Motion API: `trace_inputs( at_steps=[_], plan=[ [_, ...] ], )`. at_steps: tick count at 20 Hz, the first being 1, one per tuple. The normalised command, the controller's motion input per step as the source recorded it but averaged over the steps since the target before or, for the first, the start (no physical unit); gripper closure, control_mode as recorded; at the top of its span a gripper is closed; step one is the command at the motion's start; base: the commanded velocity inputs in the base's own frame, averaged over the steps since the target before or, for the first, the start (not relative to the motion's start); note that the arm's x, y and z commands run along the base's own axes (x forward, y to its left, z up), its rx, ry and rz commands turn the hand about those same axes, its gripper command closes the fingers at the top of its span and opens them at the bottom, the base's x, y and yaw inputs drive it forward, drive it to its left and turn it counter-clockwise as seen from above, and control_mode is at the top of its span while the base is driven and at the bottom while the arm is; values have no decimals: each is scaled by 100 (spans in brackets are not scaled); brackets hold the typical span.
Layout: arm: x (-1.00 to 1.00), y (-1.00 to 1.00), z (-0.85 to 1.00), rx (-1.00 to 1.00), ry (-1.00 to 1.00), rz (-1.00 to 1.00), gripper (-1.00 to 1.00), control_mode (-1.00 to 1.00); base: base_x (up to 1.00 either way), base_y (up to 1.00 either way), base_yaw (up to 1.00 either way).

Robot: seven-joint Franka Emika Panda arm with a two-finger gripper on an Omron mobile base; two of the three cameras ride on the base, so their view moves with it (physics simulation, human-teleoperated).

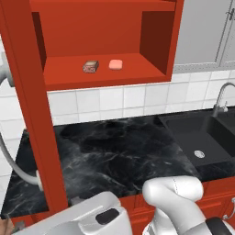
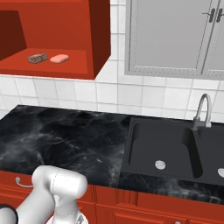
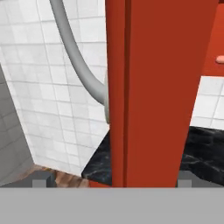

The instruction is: Pick up the bar soap and bar soap from the sink, and place them back in the cabinet, and close the cabinet door.

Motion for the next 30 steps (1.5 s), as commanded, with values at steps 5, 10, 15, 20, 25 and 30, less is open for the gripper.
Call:
trace_inputs(
  at_steps=[5, 10, 15, 20, 25, 30],
  plan=[
    [38, 0, 0, 0, -4, -15, -100, -100, 0, 0, 0],
    [40, 0, 0, 0, -5, -16, -100, -100, 0, 0, 0],
    [43, 0, 0, 0, -5, -16, -100, -100, 0, 0, 0],
    [48, 0, 0, 0, -6, -16, -100, -100, 0, 0, 0],
    [47, 0, 0, 0, -7, -15, -100, -100, 0, 0, 0],
    [49, 0, 0, 0, -7, -14, -100, -100, 0, 0, 0]
  ],
)
